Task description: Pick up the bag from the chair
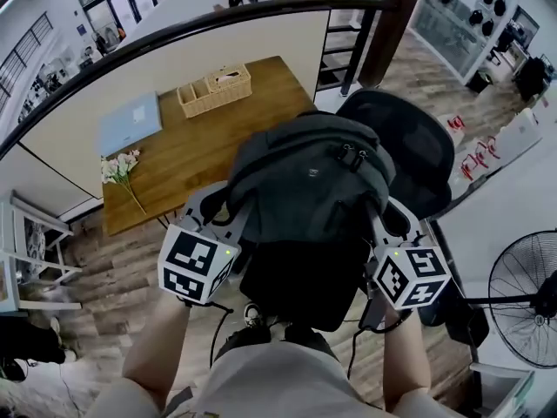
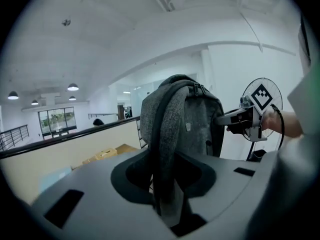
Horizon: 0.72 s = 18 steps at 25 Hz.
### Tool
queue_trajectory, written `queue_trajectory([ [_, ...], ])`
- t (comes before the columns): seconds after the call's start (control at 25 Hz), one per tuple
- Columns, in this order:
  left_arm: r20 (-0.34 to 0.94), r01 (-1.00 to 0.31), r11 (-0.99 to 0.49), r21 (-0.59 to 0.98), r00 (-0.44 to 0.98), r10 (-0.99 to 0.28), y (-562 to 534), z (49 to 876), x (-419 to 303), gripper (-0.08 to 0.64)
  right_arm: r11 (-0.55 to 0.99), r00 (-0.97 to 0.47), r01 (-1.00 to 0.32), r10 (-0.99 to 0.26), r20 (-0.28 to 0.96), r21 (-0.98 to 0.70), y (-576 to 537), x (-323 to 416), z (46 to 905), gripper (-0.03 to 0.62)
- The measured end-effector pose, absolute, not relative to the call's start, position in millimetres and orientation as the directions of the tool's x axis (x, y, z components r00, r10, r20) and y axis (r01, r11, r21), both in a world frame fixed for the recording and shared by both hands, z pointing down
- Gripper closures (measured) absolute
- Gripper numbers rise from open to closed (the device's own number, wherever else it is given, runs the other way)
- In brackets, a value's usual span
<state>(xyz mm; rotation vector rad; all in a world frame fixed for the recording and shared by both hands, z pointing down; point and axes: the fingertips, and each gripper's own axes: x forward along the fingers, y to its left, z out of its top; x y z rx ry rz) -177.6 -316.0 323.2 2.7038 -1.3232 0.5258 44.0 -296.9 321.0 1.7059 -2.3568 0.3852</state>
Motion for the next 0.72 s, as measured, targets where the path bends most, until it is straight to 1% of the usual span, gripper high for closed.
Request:
queue_trajectory([
  [0.2, 0.255, -0.782, -0.612, -0.118, 0.572, -0.780, -303.6, 279.0, -186.2, 0.460, 0.318, -0.317, -0.947, -0.922, 0.221, -0.029, -283.0, 33.1, 267.3, 0.511],
  [0.4, 0.206, -0.794, -0.595, -0.122, 0.566, -0.798, -289.0, 256.4, -198.4, 0.457, 0.355, -0.340, -0.933, -0.924, 0.176, 0.061, -263.2, 15.4, 232.4, 0.515],
  [0.52, 0.192, -0.787, -0.600, -0.143, 0.572, -0.797, -277.2, 251.1, -201.7, 0.457, 0.368, -0.353, -0.928, -0.920, 0.171, 0.064, -255.2, 11.9, 227.8, 0.515],
  [0.72, 0.221, -0.779, -0.606, -0.159, 0.570, -0.791, -260.1, 258.2, -204.7, 0.457, 0.384, -0.369, -0.922, -0.908, 0.200, 0.041, -241.4, 8.3, 238.8, 0.517],
])
